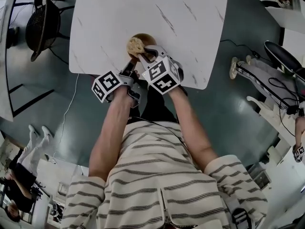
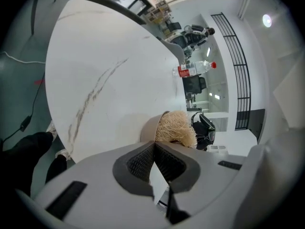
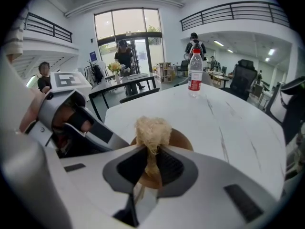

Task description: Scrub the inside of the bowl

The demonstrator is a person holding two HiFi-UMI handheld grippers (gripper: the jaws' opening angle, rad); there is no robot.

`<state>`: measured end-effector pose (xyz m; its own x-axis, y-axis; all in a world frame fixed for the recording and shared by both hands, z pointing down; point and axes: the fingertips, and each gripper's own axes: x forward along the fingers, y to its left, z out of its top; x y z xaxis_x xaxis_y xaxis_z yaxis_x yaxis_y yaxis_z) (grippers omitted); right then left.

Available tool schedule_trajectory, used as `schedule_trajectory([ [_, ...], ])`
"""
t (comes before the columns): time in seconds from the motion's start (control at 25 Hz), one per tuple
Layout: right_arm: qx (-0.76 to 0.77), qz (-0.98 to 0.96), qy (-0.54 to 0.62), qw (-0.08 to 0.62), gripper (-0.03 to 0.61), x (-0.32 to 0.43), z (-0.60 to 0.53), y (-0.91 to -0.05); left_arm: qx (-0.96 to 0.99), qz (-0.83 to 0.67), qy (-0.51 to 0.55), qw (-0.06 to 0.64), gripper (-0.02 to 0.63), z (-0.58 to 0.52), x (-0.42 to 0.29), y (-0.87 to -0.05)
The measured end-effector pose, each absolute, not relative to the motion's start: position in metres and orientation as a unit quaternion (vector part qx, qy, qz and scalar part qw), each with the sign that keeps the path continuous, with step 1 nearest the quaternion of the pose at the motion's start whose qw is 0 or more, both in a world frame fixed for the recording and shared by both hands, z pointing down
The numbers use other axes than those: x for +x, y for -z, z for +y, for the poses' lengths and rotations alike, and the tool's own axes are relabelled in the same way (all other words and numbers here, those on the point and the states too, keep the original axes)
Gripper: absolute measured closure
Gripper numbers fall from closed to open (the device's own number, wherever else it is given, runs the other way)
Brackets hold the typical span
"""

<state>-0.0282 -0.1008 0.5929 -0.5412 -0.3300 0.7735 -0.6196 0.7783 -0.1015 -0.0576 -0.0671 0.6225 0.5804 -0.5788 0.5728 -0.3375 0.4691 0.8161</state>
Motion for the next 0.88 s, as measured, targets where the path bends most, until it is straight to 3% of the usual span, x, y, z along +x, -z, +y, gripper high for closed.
schedule_trajectory([
  [0.88,0.286,-0.85,-0.153,0.416,0.509,0.0,-0.088,-0.589,0.505,-0.452,0.091,0.73,0.607,-0.065,-0.057,-0.623],
])
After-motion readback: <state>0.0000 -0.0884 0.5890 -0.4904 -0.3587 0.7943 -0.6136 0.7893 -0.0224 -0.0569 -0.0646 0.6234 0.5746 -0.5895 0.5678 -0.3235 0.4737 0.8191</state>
